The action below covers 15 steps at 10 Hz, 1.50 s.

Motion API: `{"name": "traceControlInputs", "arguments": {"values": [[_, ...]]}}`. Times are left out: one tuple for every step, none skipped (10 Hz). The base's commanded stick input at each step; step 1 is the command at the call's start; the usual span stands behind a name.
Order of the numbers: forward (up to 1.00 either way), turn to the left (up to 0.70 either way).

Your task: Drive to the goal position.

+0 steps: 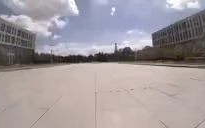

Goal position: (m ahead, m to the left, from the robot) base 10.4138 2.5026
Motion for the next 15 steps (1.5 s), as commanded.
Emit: {"name": "traceControlInputs", "arguments": {"values": [[0.70, 0.02], [0.70, 0.02], [0.70, 0.02], [0.70, 0.02], [0.70, 0.02], [0.70, 0.02], [0.70, 0.02], [0.70, 0.02], [0.70, 0.02], [0.70, 0.02], [0.70, 0.02], [0.70, 0.02], [0.70, 0.02], [0.70, 0.02], [0.70, 0.02]]}}
